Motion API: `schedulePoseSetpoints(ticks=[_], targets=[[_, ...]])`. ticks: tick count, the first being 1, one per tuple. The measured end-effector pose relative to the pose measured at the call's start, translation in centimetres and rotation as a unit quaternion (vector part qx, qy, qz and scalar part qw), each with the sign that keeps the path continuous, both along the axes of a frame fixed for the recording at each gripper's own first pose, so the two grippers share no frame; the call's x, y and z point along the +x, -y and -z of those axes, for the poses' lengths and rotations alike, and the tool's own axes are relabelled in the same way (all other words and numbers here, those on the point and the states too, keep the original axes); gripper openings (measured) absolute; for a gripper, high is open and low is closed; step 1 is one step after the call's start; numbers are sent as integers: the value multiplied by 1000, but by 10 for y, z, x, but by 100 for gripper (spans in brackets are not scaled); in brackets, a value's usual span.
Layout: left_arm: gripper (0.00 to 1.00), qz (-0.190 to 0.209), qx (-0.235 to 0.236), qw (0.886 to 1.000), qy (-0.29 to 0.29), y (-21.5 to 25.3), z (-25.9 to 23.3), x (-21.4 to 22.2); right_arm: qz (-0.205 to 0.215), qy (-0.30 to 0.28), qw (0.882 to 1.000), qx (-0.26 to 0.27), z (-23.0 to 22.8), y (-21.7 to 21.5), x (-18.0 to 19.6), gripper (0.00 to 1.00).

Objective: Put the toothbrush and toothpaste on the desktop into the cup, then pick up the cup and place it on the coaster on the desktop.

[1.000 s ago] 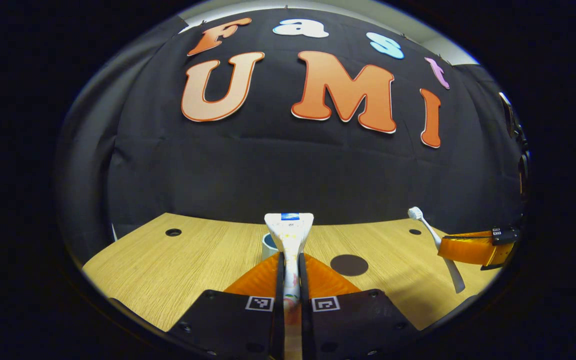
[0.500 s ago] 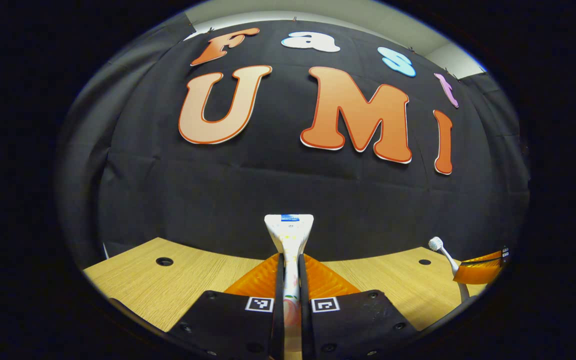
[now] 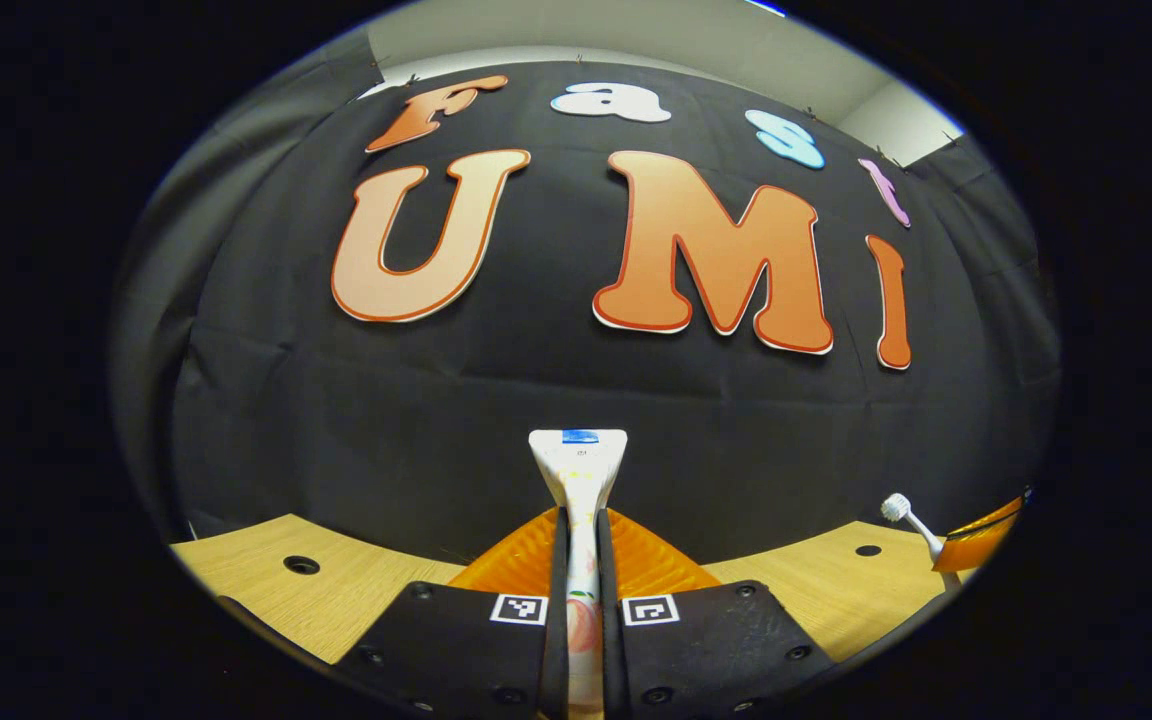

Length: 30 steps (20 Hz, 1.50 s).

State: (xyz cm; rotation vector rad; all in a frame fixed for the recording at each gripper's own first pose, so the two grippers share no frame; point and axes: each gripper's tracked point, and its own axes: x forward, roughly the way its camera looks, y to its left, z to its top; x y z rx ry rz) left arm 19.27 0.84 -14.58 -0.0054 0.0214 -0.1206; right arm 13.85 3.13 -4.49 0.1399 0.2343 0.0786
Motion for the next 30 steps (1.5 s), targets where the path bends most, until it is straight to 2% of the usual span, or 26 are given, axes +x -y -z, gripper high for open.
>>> schedulePoseSetpoints(ticks=[3,10,14,20,22,24,25,26,27,29,30], targets=[[13,12,-10,1000,3,-1,9,11,4,-3,1000,-1,4,1,3,2],[12,23,12,1000,-12,-8,40,29,0,-9,1000,-2,11,-2,19,2],[13,30,5,999,-15,-4,50,34,-1,-10,1000,0,11,-5,20,2],[14,36,11,998,-52,-2,73,31,-2,-10,1000,-6,11,-6,17,2],[20,38,9,997,-61,-1,74,25,-4,-9,1000,-4,8,-7,16,2],[34,39,13,996,-75,-1,80,22,-5,-5,1000,-6,7,-9,14,2],[37,43,14,995,-84,-1,83,18,-4,-4,1000,-6,6,-9,13,2],[36,45,12,995,-89,-1,82,14,-6,-2,1000,-6,5,-10,12,2],[50,41,10,995,-85,-4,79,14,-6,0,1000,-4,4,-11,12,2],[54,37,4,996,-78,-9,69,8,-7,4,1000,-1,1,-14,11,2],[62,41,2,996,-78,-9,65,5,-8,8,1000,1,-2,-16,11,2]])
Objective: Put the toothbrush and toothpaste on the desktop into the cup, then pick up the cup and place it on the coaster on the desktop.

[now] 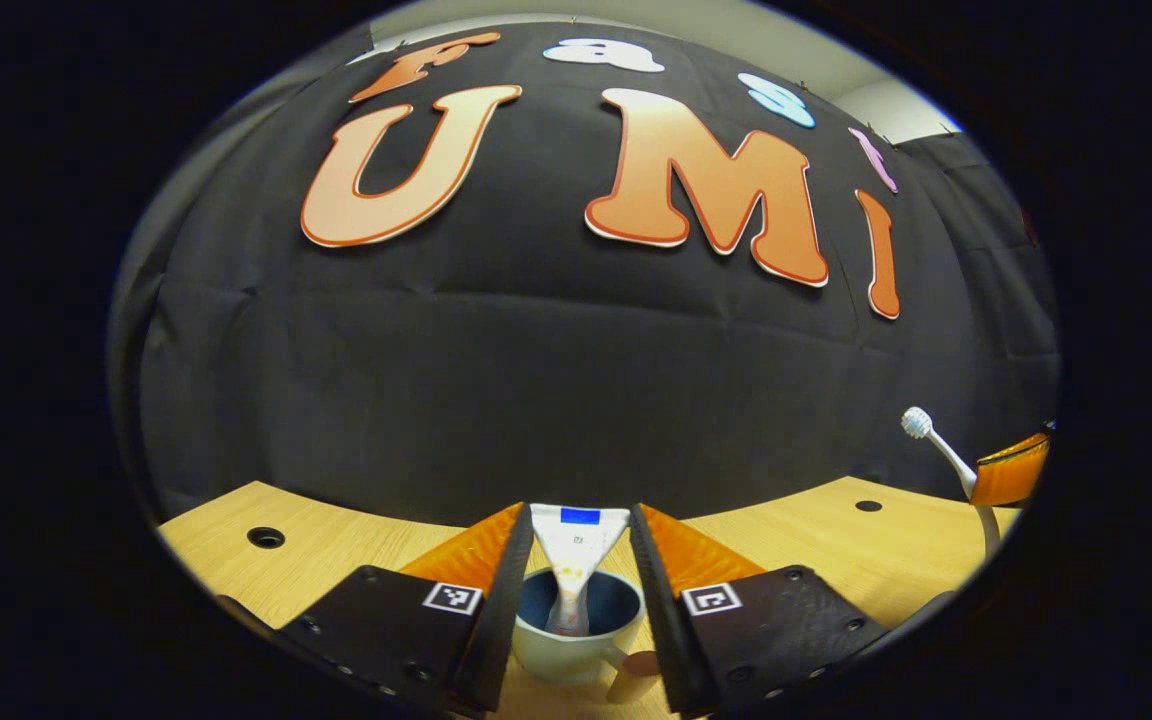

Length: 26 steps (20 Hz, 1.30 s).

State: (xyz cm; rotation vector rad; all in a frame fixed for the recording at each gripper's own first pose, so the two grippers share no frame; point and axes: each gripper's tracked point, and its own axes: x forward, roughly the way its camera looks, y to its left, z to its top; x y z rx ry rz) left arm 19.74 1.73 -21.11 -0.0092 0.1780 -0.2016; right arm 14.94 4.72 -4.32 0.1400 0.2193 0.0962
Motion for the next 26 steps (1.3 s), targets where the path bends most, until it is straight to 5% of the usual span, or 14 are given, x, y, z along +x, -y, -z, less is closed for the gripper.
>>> schedulePoseSetpoints(ticks=[5,26], targets=[[95,-7,11,1000,0,-15,-9,-23,-7,20,1000,16,-12,-10,6,2],[98,-58,21,995,-82,-75,49,-115,-80,159,973,148,-70,-113,114,2]])
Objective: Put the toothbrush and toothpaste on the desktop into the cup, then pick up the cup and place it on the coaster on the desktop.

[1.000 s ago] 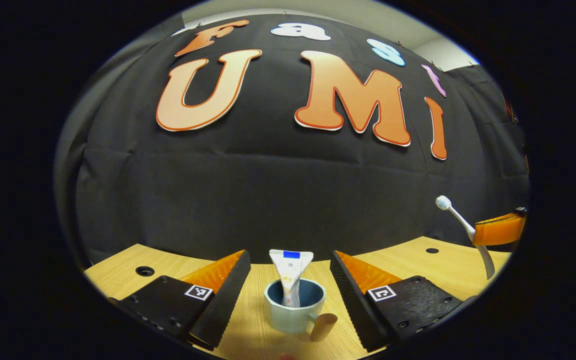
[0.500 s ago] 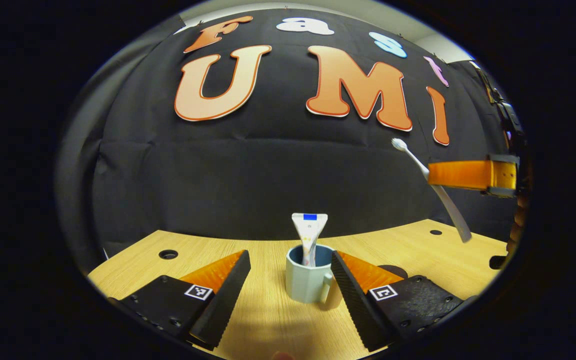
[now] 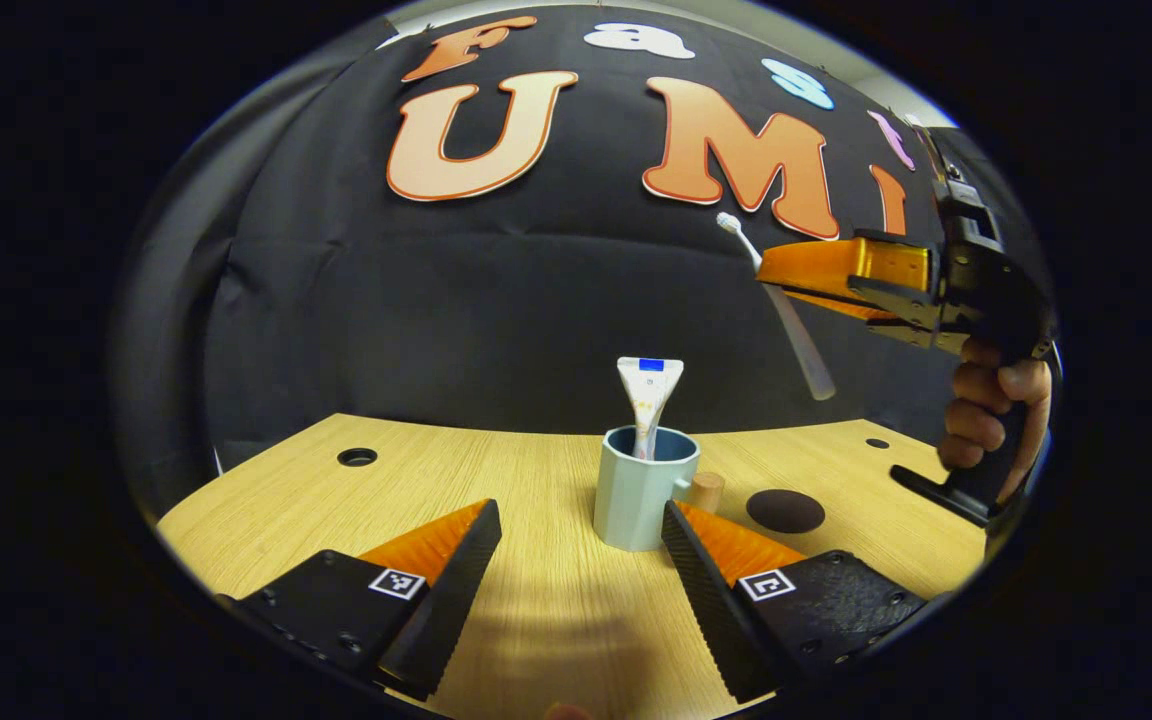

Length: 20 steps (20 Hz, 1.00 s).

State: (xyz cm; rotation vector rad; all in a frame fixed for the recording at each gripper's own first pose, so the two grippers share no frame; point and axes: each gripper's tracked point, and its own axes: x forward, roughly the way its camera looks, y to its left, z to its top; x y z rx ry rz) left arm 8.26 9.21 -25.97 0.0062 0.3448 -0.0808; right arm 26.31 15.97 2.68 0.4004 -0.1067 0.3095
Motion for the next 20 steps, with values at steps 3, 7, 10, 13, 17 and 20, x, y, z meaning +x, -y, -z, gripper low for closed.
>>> schedulePoseSetpoints(ticks=[3,7,10,13,17,20], targets=[[98,-1,3,1000,-5,-2,4,-1,-11,-2,1000,16,6,-12,16,2],[98,0,3,1000,-6,-1,5,-1,-11,5,999,31,11,-23,35,2],[97,-4,9,1000,-7,-5,6,0,-15,-4,999,32,27,-31,46,2],[98,-5,8,1000,-5,-5,6,0,-9,0,999,31,32,-37,55,2],[98,-3,4,1000,-8,-3,4,-2,8,8,1000,29,40,-38,64,2],[97,-4,5,1000,-9,-4,7,-2,7,-3,1000,19,52,-42,68,3]])
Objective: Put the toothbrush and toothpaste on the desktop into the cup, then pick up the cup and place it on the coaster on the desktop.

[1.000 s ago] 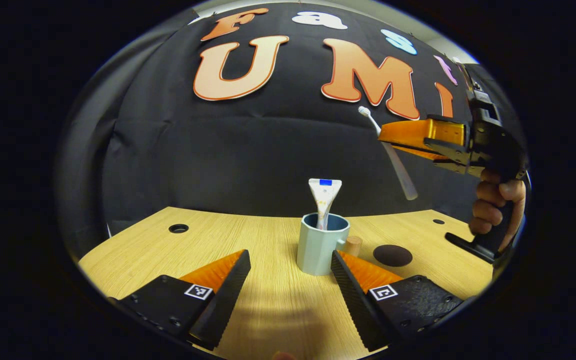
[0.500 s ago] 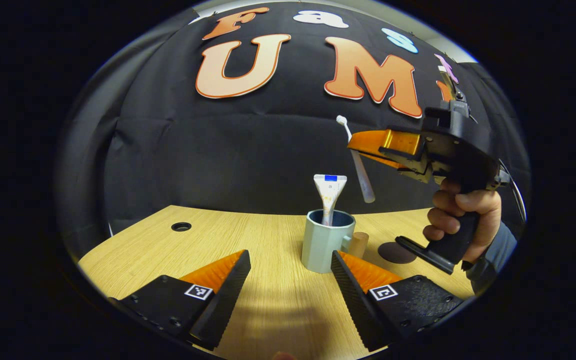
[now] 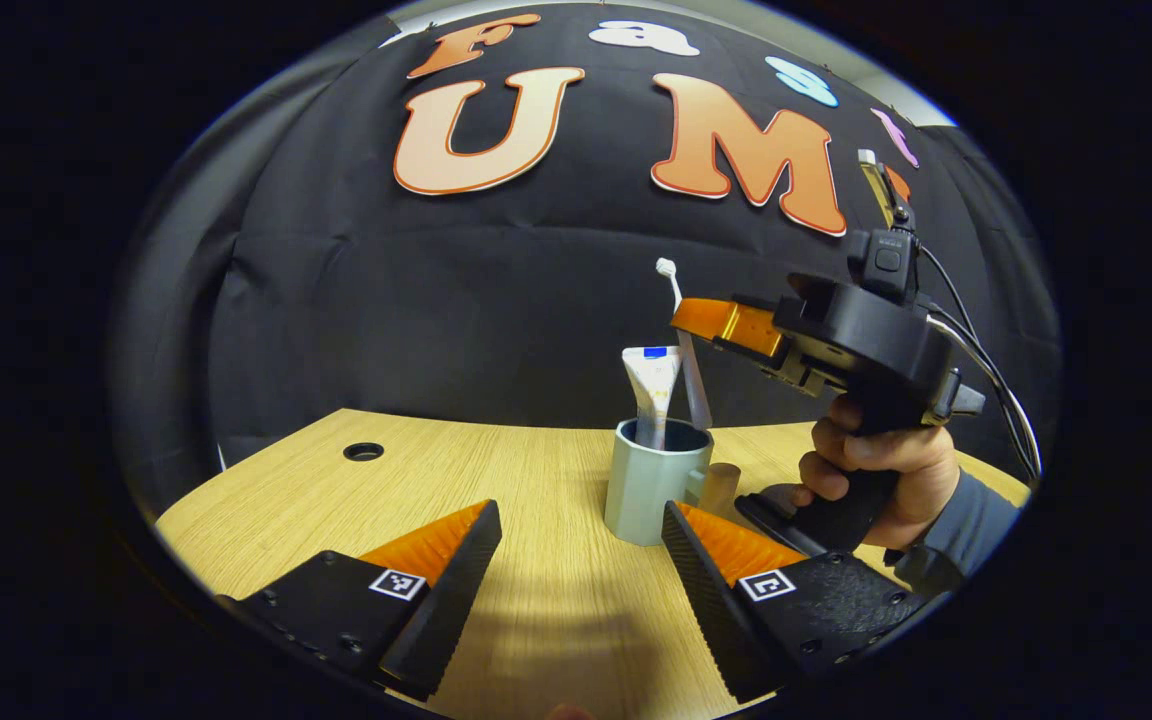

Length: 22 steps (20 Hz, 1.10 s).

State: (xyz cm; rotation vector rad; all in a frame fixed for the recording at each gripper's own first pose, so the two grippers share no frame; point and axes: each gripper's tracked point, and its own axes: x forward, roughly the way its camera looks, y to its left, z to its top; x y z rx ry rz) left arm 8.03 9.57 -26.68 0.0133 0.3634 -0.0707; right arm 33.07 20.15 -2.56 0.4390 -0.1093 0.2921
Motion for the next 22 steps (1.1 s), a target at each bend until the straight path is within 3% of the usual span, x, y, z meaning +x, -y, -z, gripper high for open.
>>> schedulePoseSetpoints(ticks=[14,19,22], targets=[[97,5,-10,1000,10,5,-13,-2,-12,-11,997,-78,0,18,-47,11],[98,5,-12,1000,12,6,-14,-2,15,0,994,-110,-7,51,-65,16],[98,7,-15,1000,8,8,-12,-2,14,-46,989,-142,18,66,-65,22]])
